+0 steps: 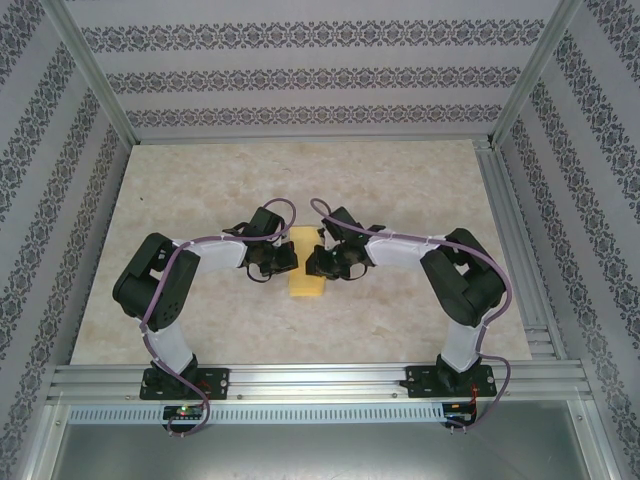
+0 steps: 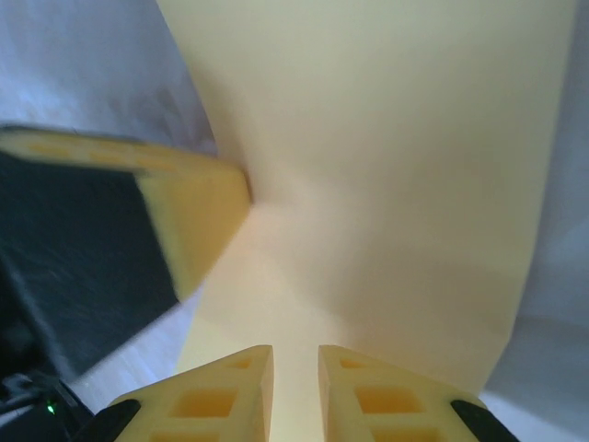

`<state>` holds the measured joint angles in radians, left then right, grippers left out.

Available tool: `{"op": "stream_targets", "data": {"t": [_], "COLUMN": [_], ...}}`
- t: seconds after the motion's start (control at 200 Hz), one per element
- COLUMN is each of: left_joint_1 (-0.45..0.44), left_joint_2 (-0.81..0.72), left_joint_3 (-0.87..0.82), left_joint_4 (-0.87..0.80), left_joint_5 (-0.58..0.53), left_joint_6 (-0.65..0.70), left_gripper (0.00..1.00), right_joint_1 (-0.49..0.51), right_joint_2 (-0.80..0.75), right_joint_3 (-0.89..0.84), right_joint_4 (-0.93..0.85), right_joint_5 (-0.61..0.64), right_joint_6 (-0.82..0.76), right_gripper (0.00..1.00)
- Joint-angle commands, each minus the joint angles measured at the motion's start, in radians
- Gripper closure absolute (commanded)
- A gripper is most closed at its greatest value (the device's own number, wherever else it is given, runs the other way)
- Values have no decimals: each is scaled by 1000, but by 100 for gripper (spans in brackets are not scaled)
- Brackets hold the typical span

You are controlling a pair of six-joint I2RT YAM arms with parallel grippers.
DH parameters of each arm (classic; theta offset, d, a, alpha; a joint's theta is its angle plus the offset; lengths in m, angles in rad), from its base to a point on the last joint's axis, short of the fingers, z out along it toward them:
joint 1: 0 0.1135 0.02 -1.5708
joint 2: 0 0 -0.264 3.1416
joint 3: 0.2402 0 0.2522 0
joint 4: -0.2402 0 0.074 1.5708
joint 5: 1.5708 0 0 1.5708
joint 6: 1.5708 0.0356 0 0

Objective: Fold a paper plane with a square sheet of paper (pick it up from the middle)

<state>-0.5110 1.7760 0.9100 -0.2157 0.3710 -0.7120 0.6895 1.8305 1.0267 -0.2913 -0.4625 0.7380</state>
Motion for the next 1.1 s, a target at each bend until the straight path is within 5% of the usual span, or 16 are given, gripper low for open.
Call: {"op": "stream_targets", "data": {"t": [0.0,0.495,0.749,1.094], "left_joint_1": [-20,-20,-21,-21], "left_joint_2": [46,44,44,46], "left_joint_3": [-16,-20,-17,-16], "left_joint_4": [-47,-44,-49,-44], "left_joint_5": [-35,-39,-38,-37], "left_joint_6": [8,5,8,13], "left_gripper": [100,100,100,100], "right_joint_1": [8,12,12,-64], "right_joint_2": [-20,-121,-47,-177], "right_joint_3": [-45,-126,-187,-58], "right_joint_4": [-1,-3,-8,66], "right_joint_5": [-26,-19,-6,58], "right_joint_6": [3,-5,3,15], "right_gripper": [79,79,81,82]}}
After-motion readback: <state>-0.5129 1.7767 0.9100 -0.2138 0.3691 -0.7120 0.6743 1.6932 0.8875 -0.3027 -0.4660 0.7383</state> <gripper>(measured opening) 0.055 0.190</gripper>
